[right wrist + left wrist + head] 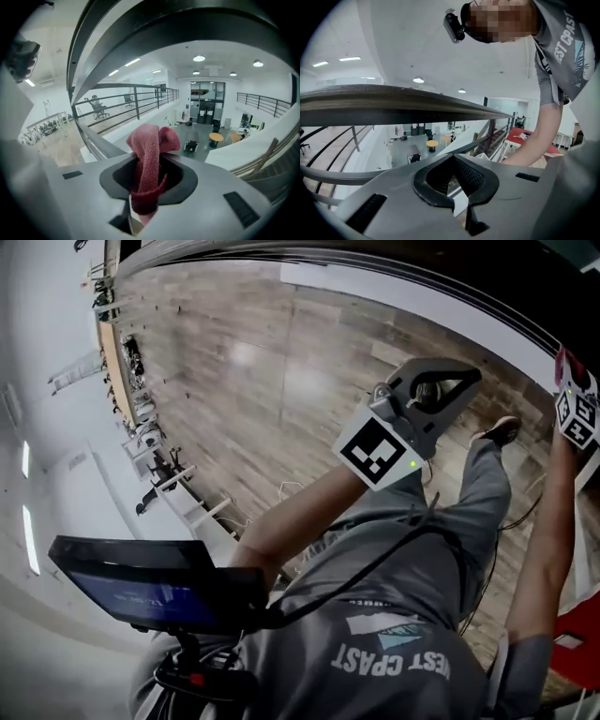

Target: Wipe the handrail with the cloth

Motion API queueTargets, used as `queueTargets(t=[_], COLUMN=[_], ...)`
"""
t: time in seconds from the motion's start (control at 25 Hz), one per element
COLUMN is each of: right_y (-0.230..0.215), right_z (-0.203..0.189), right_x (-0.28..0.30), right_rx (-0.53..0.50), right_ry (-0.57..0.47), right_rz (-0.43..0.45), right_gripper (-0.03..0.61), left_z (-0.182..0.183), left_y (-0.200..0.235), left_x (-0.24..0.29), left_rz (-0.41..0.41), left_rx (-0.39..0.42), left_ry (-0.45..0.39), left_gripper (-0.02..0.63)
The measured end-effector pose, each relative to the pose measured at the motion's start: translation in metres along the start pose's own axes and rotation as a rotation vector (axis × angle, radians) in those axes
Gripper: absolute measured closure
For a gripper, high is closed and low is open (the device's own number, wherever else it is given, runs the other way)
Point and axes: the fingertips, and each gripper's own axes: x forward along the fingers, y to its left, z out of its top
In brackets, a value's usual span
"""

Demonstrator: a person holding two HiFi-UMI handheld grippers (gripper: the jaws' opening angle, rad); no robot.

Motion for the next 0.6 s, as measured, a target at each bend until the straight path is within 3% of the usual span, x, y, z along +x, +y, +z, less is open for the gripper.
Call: queueTargets(t=[0.08, 0.2, 0.28, 0.4, 0.44, 0.6], right_y=[-0.035, -0.098, -0.109, -0.053, -0.023, 0.094], right_z=[-0.004, -0.033, -0.037, -0.009, 0.001, 0.033], right_x=[-0.021, -0.059, -0.066, -0.036, -0.021, 0.04], right_rx=[-0.008, 0.085, 0.13, 0.132, 0.131, 0.065], right_ry=[-0.014, 0.002, 0.007, -0.044, -0.063, -0.049], right_rz=[-0.124, -0.327, -0.375, -0.312, -0.271, -0.033], right_gripper=[0.497, 0.497, 0.497, 0.497, 0.497, 0.497], left_z=[0.004, -0.002, -0.01, -0.028, -0.034, -0.039], left_y=[0.003, 0.016, 0.034, 0.064, 0.068, 0.074], left_x=[-0.008, -0.027, -0.044, -0.077, -0.086, -0.093], left_rz=[-0.003, -0.003, 0.002, 0.083, 0.099, 0.092], left_rx=[0.035, 0.081, 0.066, -0.169, -0.194, -0.11], left_ry=[-0.024, -0.024, -0.018, -0.015, 0.003, 0.043], left_gripper=[0.607, 0.607, 0.607, 0.607, 0.607, 0.607])
